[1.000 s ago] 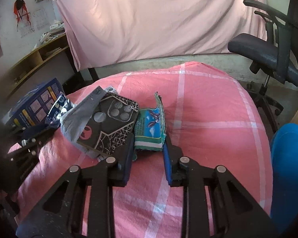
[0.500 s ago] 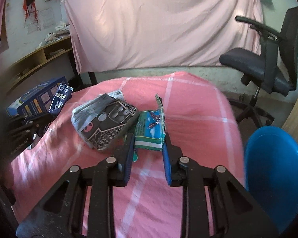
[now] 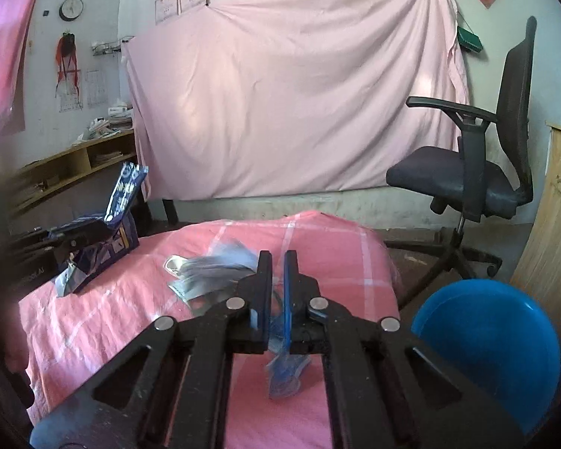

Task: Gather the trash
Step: 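Carry the sachet and green card over the blue basin and open both grippers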

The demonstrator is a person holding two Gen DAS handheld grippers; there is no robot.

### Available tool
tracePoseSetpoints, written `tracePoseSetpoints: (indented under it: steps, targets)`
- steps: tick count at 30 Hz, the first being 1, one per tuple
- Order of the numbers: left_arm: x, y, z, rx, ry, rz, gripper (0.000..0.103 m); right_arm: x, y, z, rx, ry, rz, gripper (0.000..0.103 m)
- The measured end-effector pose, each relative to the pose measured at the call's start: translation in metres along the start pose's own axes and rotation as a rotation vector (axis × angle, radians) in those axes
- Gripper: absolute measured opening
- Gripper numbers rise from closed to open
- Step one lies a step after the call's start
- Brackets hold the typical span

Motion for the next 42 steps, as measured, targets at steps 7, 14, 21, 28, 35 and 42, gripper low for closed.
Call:
tracePoseSetpoints:
  steps: [7, 14, 21, 28, 35, 42]
  targets:
    - [0.017, 0.012, 0.022, -0.009, -0.105, 0.011, 0.005, 0.015, 0.008, 0.031, 0.069, -0.128, -0.068, 0.032]
    - [0.039, -0.003, 0.053, -0.083, -0.23, -0.006, 0.005, 0.018, -0.006, 0.046, 0.086, -0.198, -0.17, 0.064]
    - [0.039, -0.018, 0.06, -0.087, -0.244, -0.015, 0.005, 0.026, -0.029, 0.058, 0.051, -0.269, -0.225, 0.064]
    - [0.03, -0.015, 0.05, -0.1, -0.2, -0.007, 0.005, 0.017, -0.032, 0.05, 0.064, -0.225, -0.268, 0.028]
    - [0.007, 0.002, 0.022, -0.075, -0.081, 0.035, 0.005, -0.02, -0.027, 0.017, 0.026, -0.001, -0.219, 0.027]
    - [-0.015, 0.045, -0.018, -0.059, 0.048, 0.145, 0.005, -0.081, 0.004, -0.017, -0.006, 0.292, 0.01, 0.027]
Point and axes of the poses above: each gripper's, at about its wrist camera, not at the fingertips, and x roughly the way its jaws point, y to its right, z to its underside, the point moved 7 cm from there along x, roughly the way its jaws point, and after that the axes turned 12 degrees about -x, right-handed, at the moved point
